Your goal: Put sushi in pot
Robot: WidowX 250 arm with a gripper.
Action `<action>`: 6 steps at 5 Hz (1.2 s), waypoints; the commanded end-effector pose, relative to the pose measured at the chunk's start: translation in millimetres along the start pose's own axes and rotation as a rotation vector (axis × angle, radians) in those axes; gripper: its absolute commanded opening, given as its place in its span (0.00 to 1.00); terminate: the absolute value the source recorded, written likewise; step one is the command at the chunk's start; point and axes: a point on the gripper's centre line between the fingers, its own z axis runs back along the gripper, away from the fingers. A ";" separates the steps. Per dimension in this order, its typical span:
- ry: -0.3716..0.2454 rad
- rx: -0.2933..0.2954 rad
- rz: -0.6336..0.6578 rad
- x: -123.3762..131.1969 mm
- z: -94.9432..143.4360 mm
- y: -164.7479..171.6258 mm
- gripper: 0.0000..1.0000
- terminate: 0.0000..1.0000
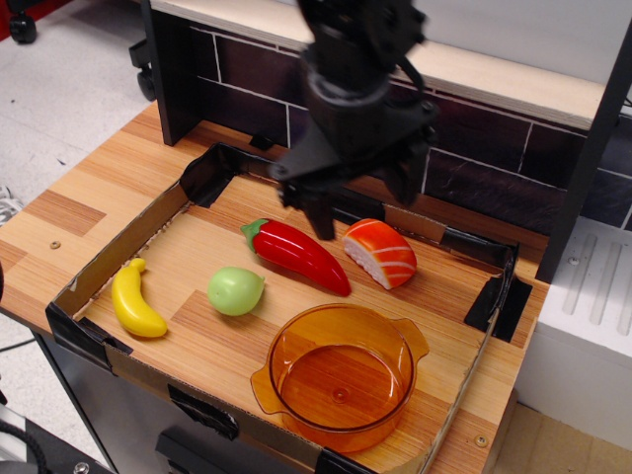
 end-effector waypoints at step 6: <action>0.051 0.095 0.084 6.5 -50.7 -18.0 1.00 0.00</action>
